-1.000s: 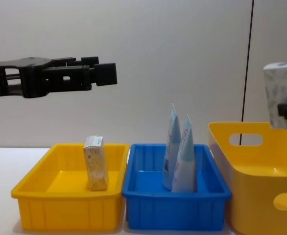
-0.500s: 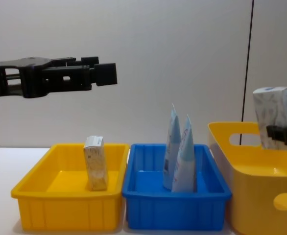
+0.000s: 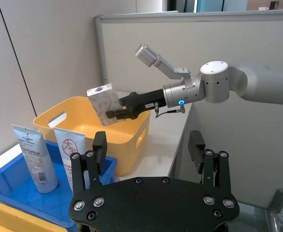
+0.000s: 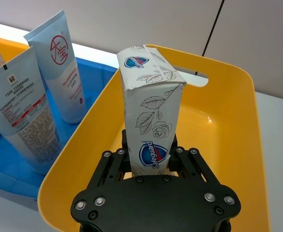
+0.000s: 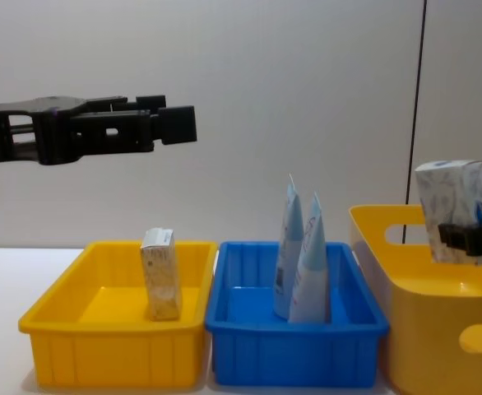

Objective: Bimanual collaborative sorting of washing and personal care products

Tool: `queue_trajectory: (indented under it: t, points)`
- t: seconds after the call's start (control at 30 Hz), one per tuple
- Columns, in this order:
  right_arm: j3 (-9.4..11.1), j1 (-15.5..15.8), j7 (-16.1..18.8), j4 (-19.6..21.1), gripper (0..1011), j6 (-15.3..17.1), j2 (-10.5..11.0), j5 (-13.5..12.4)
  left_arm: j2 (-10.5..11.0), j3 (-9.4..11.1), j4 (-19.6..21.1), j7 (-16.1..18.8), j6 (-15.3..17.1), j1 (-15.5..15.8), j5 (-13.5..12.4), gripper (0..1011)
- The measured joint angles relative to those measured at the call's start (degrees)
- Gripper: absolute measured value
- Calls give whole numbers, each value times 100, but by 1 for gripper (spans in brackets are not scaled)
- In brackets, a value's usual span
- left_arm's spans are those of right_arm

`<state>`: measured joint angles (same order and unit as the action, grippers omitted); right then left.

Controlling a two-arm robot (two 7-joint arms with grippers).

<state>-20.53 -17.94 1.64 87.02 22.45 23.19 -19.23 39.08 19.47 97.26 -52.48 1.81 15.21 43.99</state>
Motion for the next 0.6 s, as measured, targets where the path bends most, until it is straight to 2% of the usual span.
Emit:
queue_trajectory:
  t: [0.07, 0.2, 0.23, 0.33, 0.4, 0.5, 0.6]
  points:
    - [-5, -7, -4, -13, 363, 5, -11, 4, 0, 0, 0, 0, 0, 0, 0, 1001]
    - [-14, -16, -11, -33, 459, 13, -29, 10, 0, 0, 0, 0, 0, 0, 0, 1001]
    - [-17, -19, -14, -40, 533, 16, -35, 13, 0, 0, 0, 0, 0, 0, -1, 1001]
    - [-21, -24, -19, -52, 640, 21, -45, 19, 0, 0, 0, 0, 0, 0, 0, 1001]
    - [-23, -27, -21, -57, 671, 23, -48, 21, 0, 0, 0, 0, 0, 0, 0, 1001]
    - [-27, -30, -24, -65, 799, 28, -56, 25, 0, 0, 0, 0, 0, 0, 0, 1001]
    - [-30, -32, -26, -72, 866, 32, -62, 28, 0, 0, 0, 0, 0, 0, 0, 1001]
